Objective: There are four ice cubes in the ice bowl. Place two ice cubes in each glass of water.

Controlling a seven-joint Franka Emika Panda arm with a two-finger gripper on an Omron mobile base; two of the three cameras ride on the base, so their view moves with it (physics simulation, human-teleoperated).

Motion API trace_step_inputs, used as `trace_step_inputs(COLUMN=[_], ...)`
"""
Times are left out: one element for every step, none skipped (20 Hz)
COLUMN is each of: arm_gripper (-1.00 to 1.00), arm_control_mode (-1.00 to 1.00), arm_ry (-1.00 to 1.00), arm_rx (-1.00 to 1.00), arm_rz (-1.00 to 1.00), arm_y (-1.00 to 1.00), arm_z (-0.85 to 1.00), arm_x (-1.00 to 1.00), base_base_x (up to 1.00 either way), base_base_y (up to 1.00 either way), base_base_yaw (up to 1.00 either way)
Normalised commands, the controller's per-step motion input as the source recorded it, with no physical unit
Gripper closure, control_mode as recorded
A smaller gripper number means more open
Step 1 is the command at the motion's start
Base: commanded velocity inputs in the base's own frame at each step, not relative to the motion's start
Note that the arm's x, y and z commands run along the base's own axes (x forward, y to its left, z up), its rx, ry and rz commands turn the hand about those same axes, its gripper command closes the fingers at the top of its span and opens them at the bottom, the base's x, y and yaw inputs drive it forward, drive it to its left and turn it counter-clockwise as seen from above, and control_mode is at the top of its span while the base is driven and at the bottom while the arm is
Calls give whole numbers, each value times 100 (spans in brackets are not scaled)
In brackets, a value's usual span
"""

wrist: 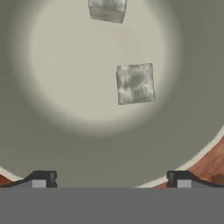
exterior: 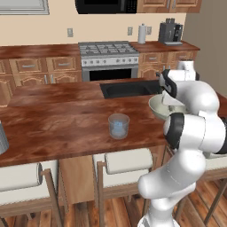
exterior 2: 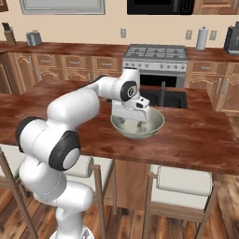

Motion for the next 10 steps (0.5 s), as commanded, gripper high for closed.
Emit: trace_step_inputs(arm_gripper=[-100, -100, -100, -100, -100, -100, -100, -100, -100, -100], arm_control_mode=[-100, -100, -100, -100, -100, -100, -100, -100, -100, -100], arm_ry=[-9, -9, -5, -2, 0, 0, 0, 0, 0, 0], arm_rx=[0, 0, 0, 0, 0, 0, 0, 0, 0, 0], arm_rz=[20, 19, 19, 18, 18, 18, 18, 18, 16, 16], arm_y=[-16, -20, -29, -33, -31, -27, -26, -27, -19, -12], arm_z=[0, -4, -14, -19, -24, -25, -29, -30, -31, -27], arm_x=[39, 36, 26, 21, 15, 11, 13, 10, 11, 14], base_base_x=[0, 0, 0, 0, 0, 0, 0, 0, 0, 0], base_base_y=[0, 0, 0, 0, 0, 0, 0, 0, 0, 0], base_base_yaw=[0, 0, 0, 0, 0, 0, 0, 0, 0, 0])
